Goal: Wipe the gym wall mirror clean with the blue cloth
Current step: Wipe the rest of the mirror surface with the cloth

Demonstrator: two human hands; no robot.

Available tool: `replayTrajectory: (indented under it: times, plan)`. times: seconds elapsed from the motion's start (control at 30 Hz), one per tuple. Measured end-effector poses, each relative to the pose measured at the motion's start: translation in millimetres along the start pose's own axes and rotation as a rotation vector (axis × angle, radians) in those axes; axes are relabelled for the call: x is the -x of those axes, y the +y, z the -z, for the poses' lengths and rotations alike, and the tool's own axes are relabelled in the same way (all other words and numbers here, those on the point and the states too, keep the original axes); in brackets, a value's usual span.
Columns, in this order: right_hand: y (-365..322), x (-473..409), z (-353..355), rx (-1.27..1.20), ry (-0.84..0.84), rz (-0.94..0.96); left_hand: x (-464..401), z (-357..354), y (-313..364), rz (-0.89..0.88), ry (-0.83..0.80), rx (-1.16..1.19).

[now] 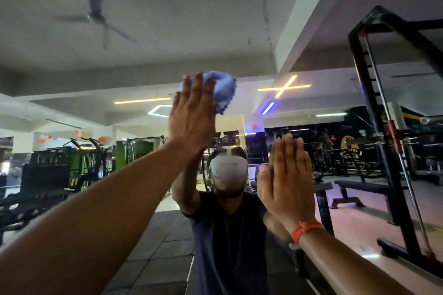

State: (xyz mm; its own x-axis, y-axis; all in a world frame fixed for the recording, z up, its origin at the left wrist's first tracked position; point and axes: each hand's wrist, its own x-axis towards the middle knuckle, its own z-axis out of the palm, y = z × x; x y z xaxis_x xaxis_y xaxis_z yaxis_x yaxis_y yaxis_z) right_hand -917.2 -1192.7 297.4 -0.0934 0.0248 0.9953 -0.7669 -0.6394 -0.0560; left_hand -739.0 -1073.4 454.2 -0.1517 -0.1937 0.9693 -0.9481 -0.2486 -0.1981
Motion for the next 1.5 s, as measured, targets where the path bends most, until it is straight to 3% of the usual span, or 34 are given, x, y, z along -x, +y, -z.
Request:
replayTrajectory:
  times: [0.07,0.17,0.27,0.33,0.4,0.43,0.53,0.57,0.6,0.67,0.77,0.87,0.9,0.93,0.97,1.07,1.13,1.27,1.5]
  plan:
    - [0.5,-0.4,-0.2,-0.002,-0.016,-0.002,12.6,9.6,-28.2,0.192,0.027,0.075]
    - [0.5,1.1,0.9,-0.006,-0.026,-0.020,88.9,0.7,-12.1,0.203,0.074,0.151]
    - [-0.4,0.5,1.9,-0.008,-0.021,-0.021,151.5,-17.3,7.0,-0.163,0.019,0.067]
    - [-0.7,0.3,1.2,0.000,0.003,-0.014,135.5,-19.7,-5.0,-0.496,-0.005,-0.015]
    - [-1.8,0.2,1.4,0.010,0.004,-0.033,91.8,-17.4,-19.8,-0.679,-0.020,-0.137]
    - [-2.4,0.0,1.8,0.005,-0.004,-0.046,67.1,-12.0,-25.3,-0.624,-0.023,-0.179]
    - [-2.3,-0.3,2.2,-0.018,-0.029,-0.063,22.5,9.3,-46.3,0.039,0.030,-0.048]
    - [-1.9,-0.3,1.9,-0.020,-0.029,-0.063,26.2,12.8,-51.9,0.186,0.052,0.029]
    - [-1.4,0.1,1.5,-0.020,-0.018,-0.062,39.1,12.9,-51.0,0.211,0.068,0.073]
    - [-0.7,1.1,0.7,-0.013,0.000,-0.048,84.2,2.6,-39.5,0.072,0.096,0.081]
    - [-1.0,2.3,2.3,0.004,-0.013,-0.039,147.5,-15.6,-18.6,-0.341,0.046,0.071]
    - [-2.2,1.7,2.2,0.002,-0.004,-0.045,130.1,-11.9,-26.7,-0.833,-0.040,-0.043]
    - [-2.8,1.0,2.2,0.007,0.004,-0.053,110.0,-9.2,-30.5,-0.923,-0.031,-0.107]
    - [-3.0,0.5,2.2,0.012,0.008,-0.058,87.2,-7.9,-33.0,-0.920,0.010,-0.156]
    - [-3.5,0.5,2.9,0.007,0.001,-0.061,65.3,-6.8,-33.0,-0.795,0.033,-0.169]
    - [-4.1,0.4,4.7,-0.008,-0.017,-0.076,32.3,-2.4,-13.7,-0.137,0.057,-0.005]
    - [-3.9,-0.5,4.6,-0.029,0.004,-0.073,48.4,-12.7,15.1,-0.067,0.117,0.087]
    - [7.0,1.0,12.4,-0.186,0.021,-0.008,107.3,-34.4,46.8,-0.530,0.071,0.081]
    - [71.0,4.6,46.5,0.101,0.102,-0.316,68.9,-40.3,55.5,-0.880,0.020,-0.020]
